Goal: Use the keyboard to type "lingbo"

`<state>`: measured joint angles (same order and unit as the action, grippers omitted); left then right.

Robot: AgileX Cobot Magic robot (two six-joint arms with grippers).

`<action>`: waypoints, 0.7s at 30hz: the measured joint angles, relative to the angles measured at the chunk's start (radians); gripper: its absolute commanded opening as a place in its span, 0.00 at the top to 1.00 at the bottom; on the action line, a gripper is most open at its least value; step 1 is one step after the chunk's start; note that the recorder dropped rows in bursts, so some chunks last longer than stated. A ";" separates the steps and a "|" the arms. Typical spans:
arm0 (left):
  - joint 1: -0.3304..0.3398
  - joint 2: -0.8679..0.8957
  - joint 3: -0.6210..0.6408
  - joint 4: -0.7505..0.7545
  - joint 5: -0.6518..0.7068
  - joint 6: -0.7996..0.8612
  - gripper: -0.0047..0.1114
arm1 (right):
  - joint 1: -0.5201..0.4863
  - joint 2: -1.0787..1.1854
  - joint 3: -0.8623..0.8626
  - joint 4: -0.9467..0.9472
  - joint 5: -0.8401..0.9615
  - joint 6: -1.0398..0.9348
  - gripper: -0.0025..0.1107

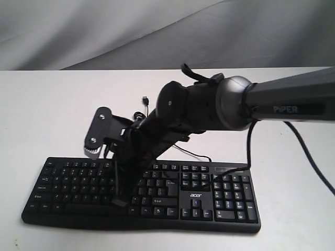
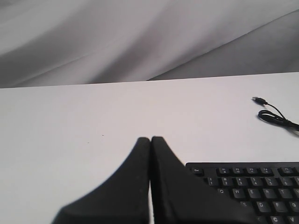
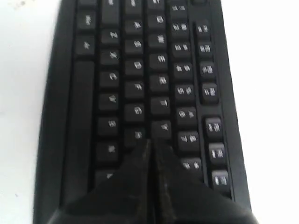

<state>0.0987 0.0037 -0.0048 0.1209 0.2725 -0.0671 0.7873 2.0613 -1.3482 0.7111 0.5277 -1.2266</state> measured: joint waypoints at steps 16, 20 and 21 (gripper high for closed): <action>0.000 0.000 0.000 0.000 0.000 0.000 0.96 | -0.061 -0.012 0.071 0.068 -0.026 -0.009 0.98; 0.000 0.000 0.000 0.000 0.000 0.000 0.96 | -0.061 0.004 0.071 0.073 -0.026 -0.015 0.98; 0.000 0.000 0.000 0.000 0.000 0.000 0.96 | -0.061 0.006 0.071 0.075 -0.026 -0.014 0.98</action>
<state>0.0987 0.0037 -0.0048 0.1209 0.2725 -0.0671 0.7266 2.0674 -1.2772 0.7862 0.5013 -1.2411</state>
